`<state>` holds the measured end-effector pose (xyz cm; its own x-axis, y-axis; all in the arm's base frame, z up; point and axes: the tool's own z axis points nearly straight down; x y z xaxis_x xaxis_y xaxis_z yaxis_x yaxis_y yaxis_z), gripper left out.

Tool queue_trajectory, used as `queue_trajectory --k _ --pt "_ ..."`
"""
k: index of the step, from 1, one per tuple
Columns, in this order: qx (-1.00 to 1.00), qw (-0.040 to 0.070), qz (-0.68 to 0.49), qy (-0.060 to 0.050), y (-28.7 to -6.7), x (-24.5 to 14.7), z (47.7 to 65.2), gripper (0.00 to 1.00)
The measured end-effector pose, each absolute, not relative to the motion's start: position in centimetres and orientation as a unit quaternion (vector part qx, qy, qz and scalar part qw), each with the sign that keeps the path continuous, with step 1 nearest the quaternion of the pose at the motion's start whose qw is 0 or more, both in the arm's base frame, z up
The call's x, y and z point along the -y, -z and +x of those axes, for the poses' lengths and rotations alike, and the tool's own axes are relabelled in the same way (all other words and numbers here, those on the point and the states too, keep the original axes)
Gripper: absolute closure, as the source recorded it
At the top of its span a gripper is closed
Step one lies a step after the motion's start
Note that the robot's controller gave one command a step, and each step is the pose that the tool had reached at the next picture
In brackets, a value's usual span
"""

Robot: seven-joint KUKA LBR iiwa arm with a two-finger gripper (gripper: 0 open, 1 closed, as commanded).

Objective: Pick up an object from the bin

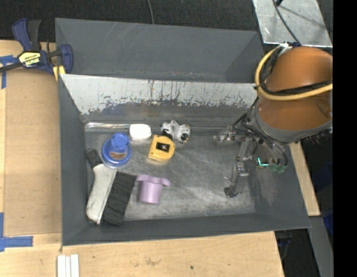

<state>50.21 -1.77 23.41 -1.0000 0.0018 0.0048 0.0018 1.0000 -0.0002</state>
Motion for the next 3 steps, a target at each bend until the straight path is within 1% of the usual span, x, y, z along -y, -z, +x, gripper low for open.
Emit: queue_trajectory --k 1,2,3 --pt "1.0 -0.002 -0.001 0.0 -23.8 1.8 50.4 0.0" --pt "0.999 -0.001 0.045 0.0 -11.4 1.2 49.1 1.0" --pt "0.999 -0.001 0.045 0.0 -11.4 1.2 49.1 1.0"
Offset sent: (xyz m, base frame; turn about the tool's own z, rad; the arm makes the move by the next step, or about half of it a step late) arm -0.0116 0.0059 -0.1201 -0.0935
